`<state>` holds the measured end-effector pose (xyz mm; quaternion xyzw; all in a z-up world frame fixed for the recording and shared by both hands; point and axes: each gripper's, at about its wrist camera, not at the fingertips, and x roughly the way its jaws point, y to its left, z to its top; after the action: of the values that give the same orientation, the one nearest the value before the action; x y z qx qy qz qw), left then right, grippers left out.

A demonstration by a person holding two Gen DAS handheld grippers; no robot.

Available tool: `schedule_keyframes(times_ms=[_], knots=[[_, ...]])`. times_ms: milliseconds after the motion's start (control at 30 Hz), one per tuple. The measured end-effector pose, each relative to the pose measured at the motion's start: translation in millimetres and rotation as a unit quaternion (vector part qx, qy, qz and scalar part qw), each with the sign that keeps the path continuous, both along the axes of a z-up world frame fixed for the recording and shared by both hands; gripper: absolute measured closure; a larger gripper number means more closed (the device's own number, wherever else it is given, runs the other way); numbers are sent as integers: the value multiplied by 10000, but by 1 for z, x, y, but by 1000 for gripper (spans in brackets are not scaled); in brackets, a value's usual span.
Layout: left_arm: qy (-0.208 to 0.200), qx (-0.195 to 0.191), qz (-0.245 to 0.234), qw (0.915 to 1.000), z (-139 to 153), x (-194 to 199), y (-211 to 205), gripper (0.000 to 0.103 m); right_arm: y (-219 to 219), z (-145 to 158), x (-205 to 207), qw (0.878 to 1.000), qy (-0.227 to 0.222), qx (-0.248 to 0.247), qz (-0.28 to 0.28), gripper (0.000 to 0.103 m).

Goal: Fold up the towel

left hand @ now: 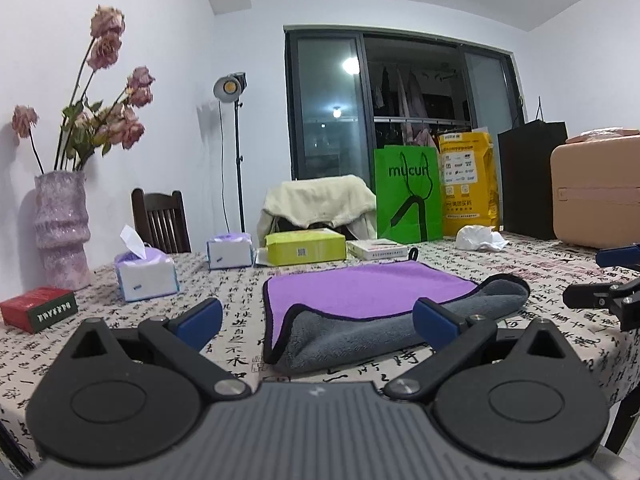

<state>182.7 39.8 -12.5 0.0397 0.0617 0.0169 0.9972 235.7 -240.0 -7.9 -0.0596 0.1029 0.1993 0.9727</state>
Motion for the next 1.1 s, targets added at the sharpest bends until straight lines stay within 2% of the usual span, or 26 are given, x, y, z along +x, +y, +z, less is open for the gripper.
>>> schedule_keyframes(times_ms=[200,367,567,633,733,800,867,1000,1100], knots=[[70,17,52,10000,-1,18,7,0,3,1,25,9996,181,217,29,1],[280,164,93,9994,-2,37,9,0,11,1,42,9994,261,32,222,3],[409,-186,71,9990,0,55,21,2,18,1,65,9985,490,-24,262,12],[469,-278,-10,9985,2,60,24,7,17,2,72,9980,562,26,270,15],[597,-369,-135,9974,5,71,26,23,18,4,83,9972,688,52,278,17],[735,-311,-156,9967,5,78,25,38,18,6,91,9965,774,23,305,25],[893,-296,-132,9955,5,86,26,49,20,8,99,9954,902,-13,314,32],[1343,-583,-216,9890,4,104,34,70,19,11,115,9933,1113,32,319,39],[1433,-710,-273,9867,4,109,39,77,18,13,126,9906,1312,79,388,49]])
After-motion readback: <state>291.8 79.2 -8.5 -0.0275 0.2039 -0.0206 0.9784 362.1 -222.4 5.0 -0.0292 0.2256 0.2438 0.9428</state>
